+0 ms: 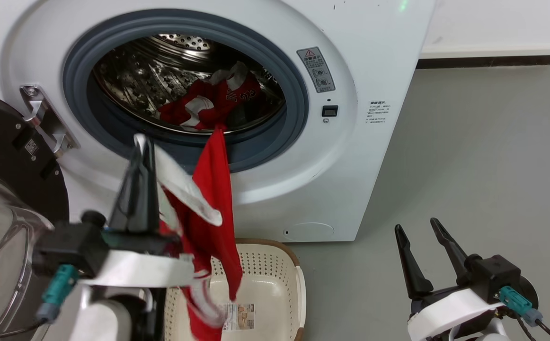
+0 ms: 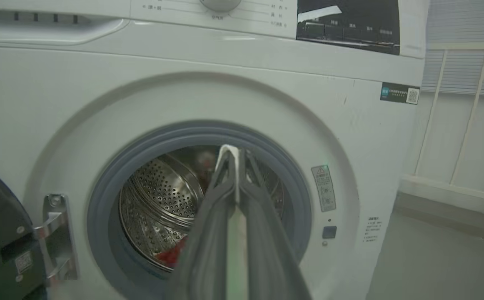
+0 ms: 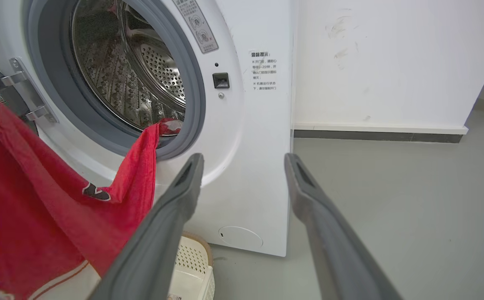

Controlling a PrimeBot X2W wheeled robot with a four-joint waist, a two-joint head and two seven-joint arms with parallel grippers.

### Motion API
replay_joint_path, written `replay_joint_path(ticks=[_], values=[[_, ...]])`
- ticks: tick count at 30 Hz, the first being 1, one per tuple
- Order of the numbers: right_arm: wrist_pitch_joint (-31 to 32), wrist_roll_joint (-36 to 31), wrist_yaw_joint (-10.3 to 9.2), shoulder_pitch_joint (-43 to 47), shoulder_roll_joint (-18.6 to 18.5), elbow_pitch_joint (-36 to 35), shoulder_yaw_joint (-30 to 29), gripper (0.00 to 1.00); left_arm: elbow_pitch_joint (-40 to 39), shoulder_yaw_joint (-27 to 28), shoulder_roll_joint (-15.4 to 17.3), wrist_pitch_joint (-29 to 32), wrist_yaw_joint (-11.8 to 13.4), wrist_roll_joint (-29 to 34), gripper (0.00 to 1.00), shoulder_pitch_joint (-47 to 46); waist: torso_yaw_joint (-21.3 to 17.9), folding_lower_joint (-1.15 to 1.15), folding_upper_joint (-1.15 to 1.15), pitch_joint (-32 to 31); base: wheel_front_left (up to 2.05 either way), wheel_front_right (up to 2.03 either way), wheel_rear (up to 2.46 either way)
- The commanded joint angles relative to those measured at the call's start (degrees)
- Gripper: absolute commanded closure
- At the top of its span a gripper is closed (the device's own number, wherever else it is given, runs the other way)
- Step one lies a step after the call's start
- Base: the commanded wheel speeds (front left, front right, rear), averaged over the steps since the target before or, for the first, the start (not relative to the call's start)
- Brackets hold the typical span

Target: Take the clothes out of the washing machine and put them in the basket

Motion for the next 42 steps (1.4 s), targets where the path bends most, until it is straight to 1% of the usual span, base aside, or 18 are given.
replay_joint_path(ticks=[1,7,14,19,23,25,28,31,36,42], values=[[0.2,0.2,-0.02,0.0,-0.1,-0.3,0.1,0.00,0.5,-0.1,-0.3,-0.3,0.3,-0.4,1.00,0.6,0.0,0.00,0.00,0.2,0.00,0.00,0.00],[-0.1,0.2,-0.02,-1.2,-0.1,-0.4,0.3,0.00,12.7,-1.0,-2.1,-3.0,-0.6,-3.1,1.00,4.1,0.0,0.00,0.00,2.5,0.00,0.00,0.00],[-0.4,0.5,-0.02,-3.1,-0.1,-0.2,1.1,0.00,29.0,-1.4,-3.1,-5.8,-1.9,-5.3,1.00,0.9,-0.3,0.00,0.00,6.7,0.00,0.00,0.00],[-0.7,0.2,-0.02,-5.0,-0.1,-0.7,1.4,0.00,41.3,-1.8,-3.5,-6.5,-3.0,-5.9,1.00,-4.3,-0.8,0.00,0.00,11.1,0.00,0.00,0.00],[-0.9,0.0,-0.02,-7.0,-0.1,-1.1,2.0,0.00,52.6,-1.6,-3.3,-6.9,-3.9,-6.3,1.00,-10.3,-1.7,0.00,0.00,15.6,0.00,0.00,0.00],[-1.1,0.1,-0.02,-8.1,-0.1,-1.3,2.3,0.00,58.2,-1.4,-2.8,-7.2,-4.4,-6.4,1.00,-13.7,-2.4,0.00,0.00,18.1,0.00,0.00,0.00],[-1.3,0.4,-0.02,-9.8,-0.1,-1.6,3.1,0.00,65.2,-0.7,-2.2,-7.6,-4.7,-6.8,1.00,-18.6,-3.8,0.00,0.00,22.2,0.00,0.00,0.00],[-1.8,0.7,-0.02,-11.5,-0.1,-1.8,3.4,0.00,70.6,-0.3,-1.5,-8.0,-4.9,-6.7,1.00,-23.4,-5.1,0.00,0.00,26.7,0.00,0.00,0.00],[-2.7,1.1,-0.02,-13.9,0.0,-1.9,4.1,0.00,76.9,0.7,-0.1,-8.4,-4.3,-7.1,1.00,-30.7,-6.9,0.00,0.00,34.0,0.00,0.00,0.00],[-3.8,1.6,-0.02,-16.1,0.0,-1.4,5.3,0.00,81.0,2.2,1.7,-8.7,-2.6,-7.7,1.00,-36.0,-8.5,0.00,0.00,38.8,0.00,0.00,0.00]])
